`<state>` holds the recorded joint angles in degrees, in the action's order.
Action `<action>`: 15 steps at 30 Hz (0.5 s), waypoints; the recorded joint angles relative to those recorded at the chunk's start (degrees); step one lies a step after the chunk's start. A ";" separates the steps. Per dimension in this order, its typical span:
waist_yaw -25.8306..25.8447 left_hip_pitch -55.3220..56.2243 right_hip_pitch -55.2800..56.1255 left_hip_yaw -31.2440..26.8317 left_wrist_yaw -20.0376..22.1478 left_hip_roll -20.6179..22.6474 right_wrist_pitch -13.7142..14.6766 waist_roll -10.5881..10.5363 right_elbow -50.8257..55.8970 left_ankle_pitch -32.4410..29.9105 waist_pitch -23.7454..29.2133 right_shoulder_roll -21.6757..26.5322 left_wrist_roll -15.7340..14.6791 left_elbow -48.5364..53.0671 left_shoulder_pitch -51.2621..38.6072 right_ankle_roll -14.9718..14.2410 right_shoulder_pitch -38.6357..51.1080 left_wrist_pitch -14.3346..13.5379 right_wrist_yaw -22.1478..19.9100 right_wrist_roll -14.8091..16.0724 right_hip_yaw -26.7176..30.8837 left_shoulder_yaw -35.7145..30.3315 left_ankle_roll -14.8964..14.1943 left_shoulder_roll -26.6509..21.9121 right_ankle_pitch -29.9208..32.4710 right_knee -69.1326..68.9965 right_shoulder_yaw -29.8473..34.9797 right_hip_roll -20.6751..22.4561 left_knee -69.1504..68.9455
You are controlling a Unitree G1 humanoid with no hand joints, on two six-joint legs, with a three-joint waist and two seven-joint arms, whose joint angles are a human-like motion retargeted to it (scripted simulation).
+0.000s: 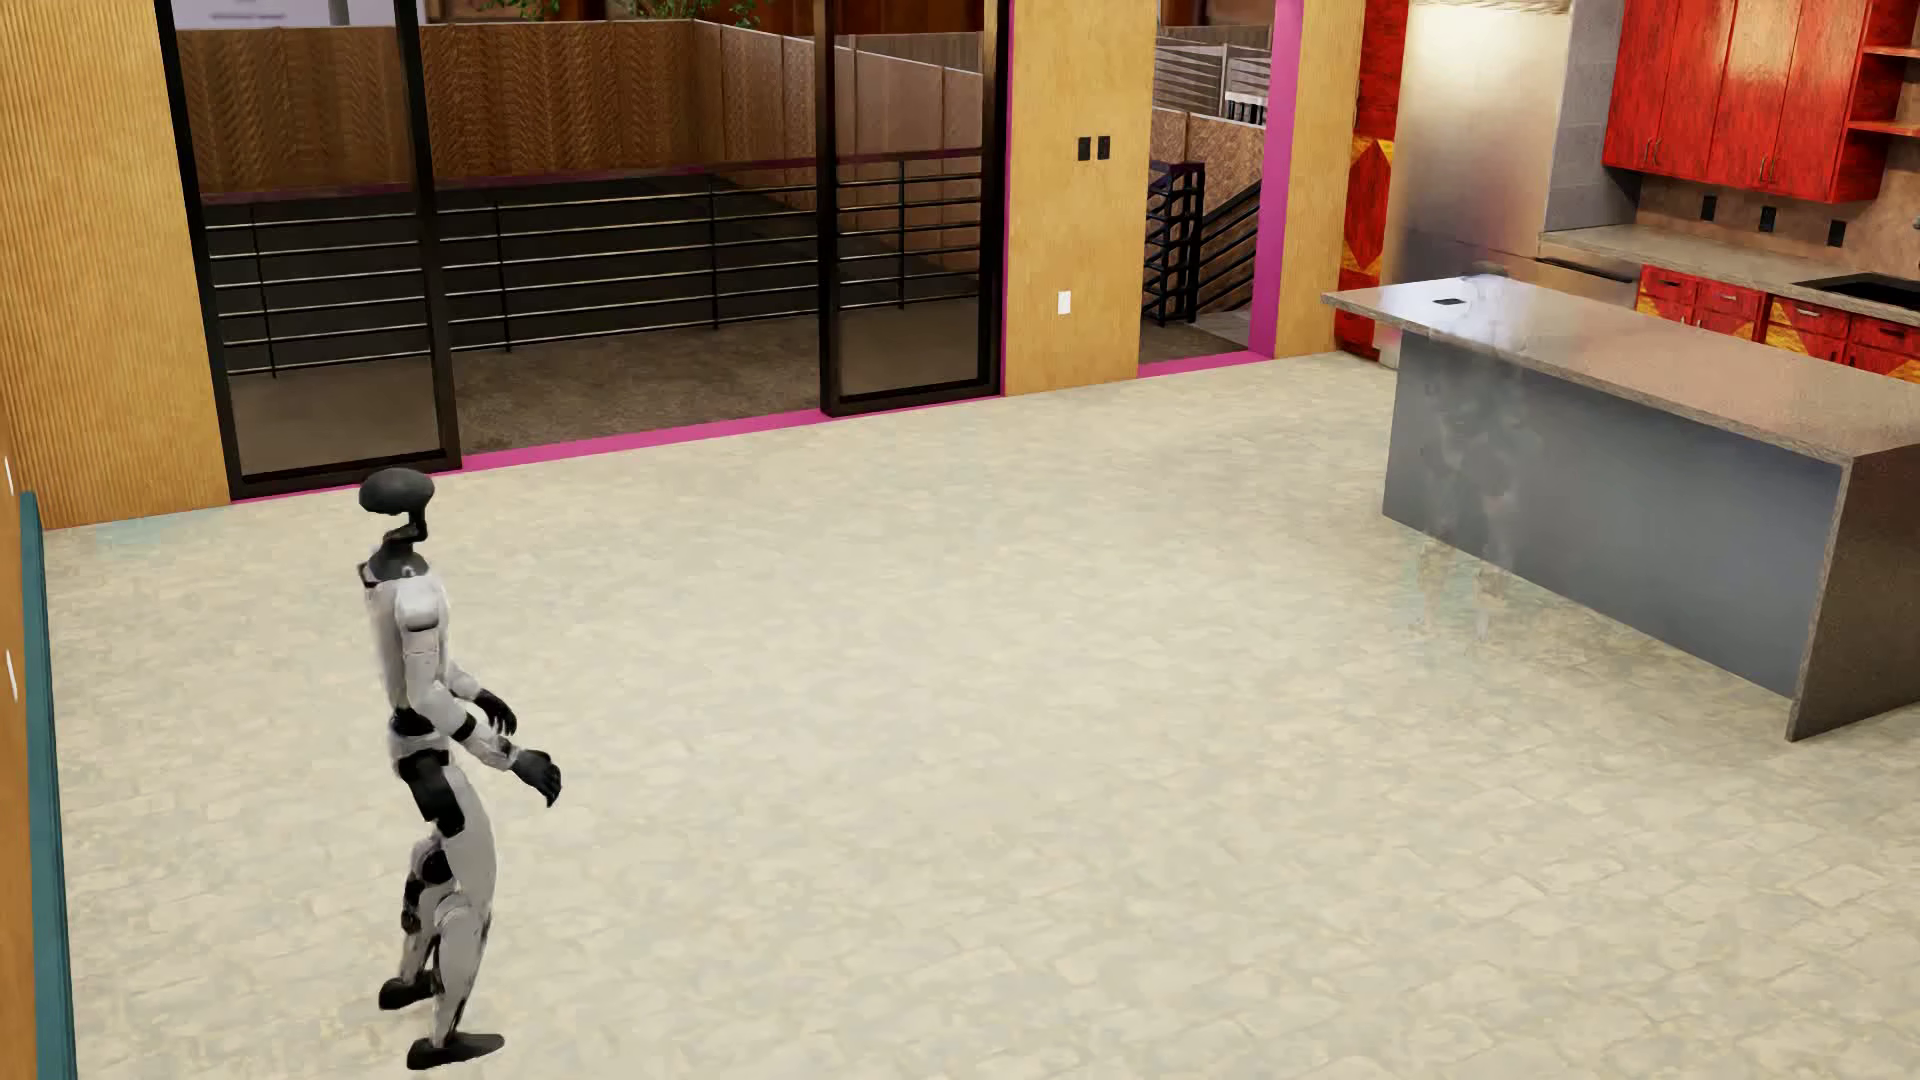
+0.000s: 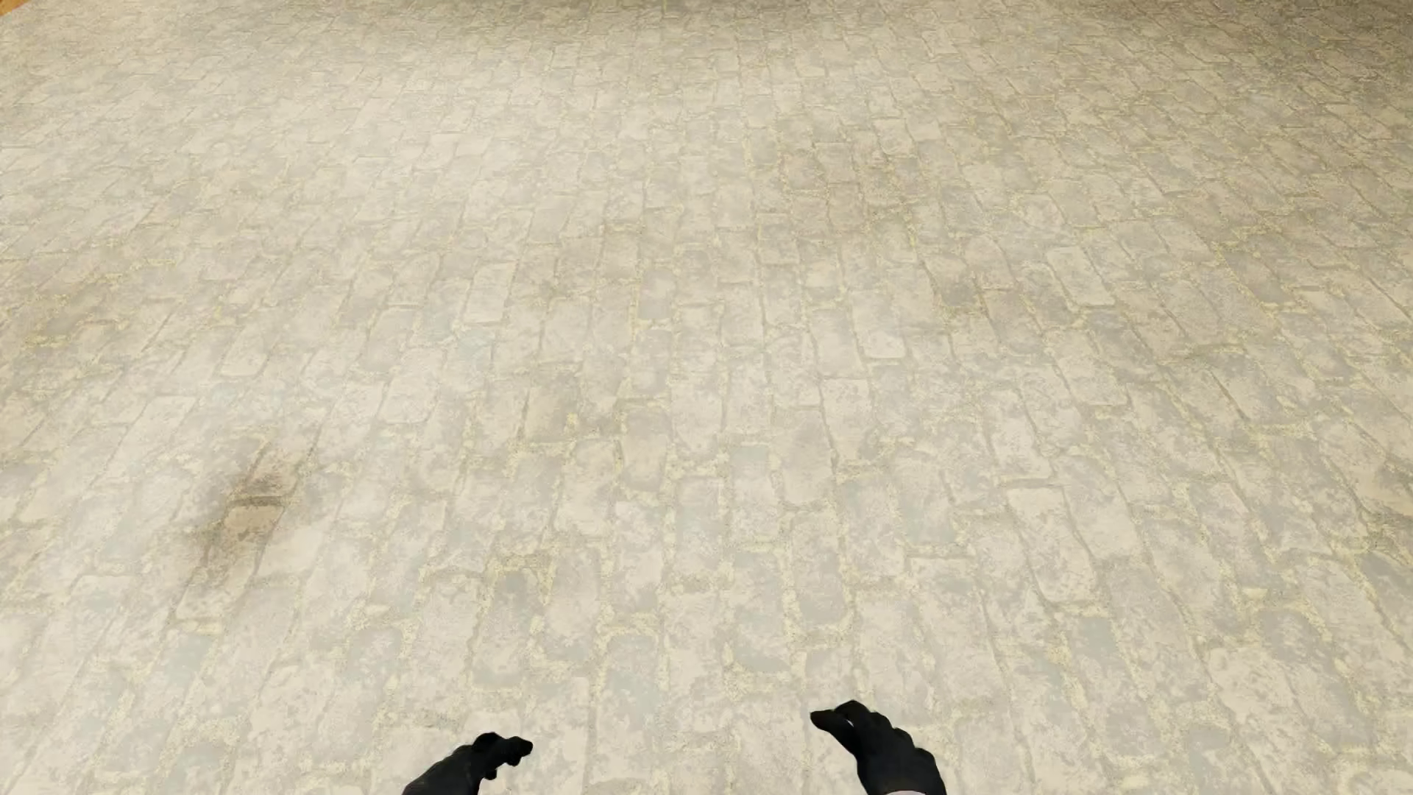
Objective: Go to the counter
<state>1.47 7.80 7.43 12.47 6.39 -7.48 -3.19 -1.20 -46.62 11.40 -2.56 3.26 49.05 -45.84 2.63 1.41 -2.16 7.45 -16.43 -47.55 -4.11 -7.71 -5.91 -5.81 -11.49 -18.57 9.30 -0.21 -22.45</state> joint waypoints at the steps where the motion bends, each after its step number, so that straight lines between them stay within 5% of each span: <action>1: 0.03 1.40 -0.10 -0.34 0.57 -1.07 -0.20 -0.13 0.16 -0.04 0.23 -0.12 -0.75 0.74 -0.30 0.33 -0.28 -0.21 -1.23 0.63 -0.11 -0.21 -0.01 -0.28 -0.42 -0.44 0.67 0.72 -3.22; 5: -0.32 12.10 -0.08 -4.08 2.06 -6.55 -4.76 -1.21 -2.42 -6.09 2.04 -3.96 -2.63 5.57 0.70 1.48 0.22 -1.40 -3.51 13.14 -1.04 0.21 1.11 -2.15 -2.90 -3.72 0.94 4.19 -24.42; 8: -1.29 19.66 -1.08 -2.81 4.94 -10.70 -5.67 -2.41 -2.16 -8.62 3.28 -4.16 -3.97 7.91 3.62 2.07 0.01 -1.24 -1.32 17.93 -1.01 1.09 3.44 -1.86 -4.00 -4.14 5.69 6.41 -35.03; 11: -2.08 23.62 -1.99 -2.34 9.32 -7.53 -1.68 -2.69 -0.30 -8.19 4.09 -2.87 -4.70 5.44 5.90 2.32 -0.16 -1.05 -4.80 15.69 -0.22 1.31 0.79 0.19 -5.11 -4.19 11.57 7.06 -28.32; 15: -2.23 24.31 -4.17 -1.57 11.26 -2.77 3.14 -1.92 4.22 -10.76 4.85 -0.46 -9.02 6.75 11.73 2.31 2.86 -4.31 -7.88 14.55 1.28 2.75 -2.96 1.46 -5.64 -1.23 18.42 6.86 -4.01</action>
<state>-0.76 32.10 3.26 10.90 17.65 -10.25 -0.05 -3.11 -42.40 0.64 2.29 2.80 40.04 -39.09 14.36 3.71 0.69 3.14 -24.31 -33.01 -2.82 -4.95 -8.87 -4.34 -17.13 -19.81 27.72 6.65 -26.46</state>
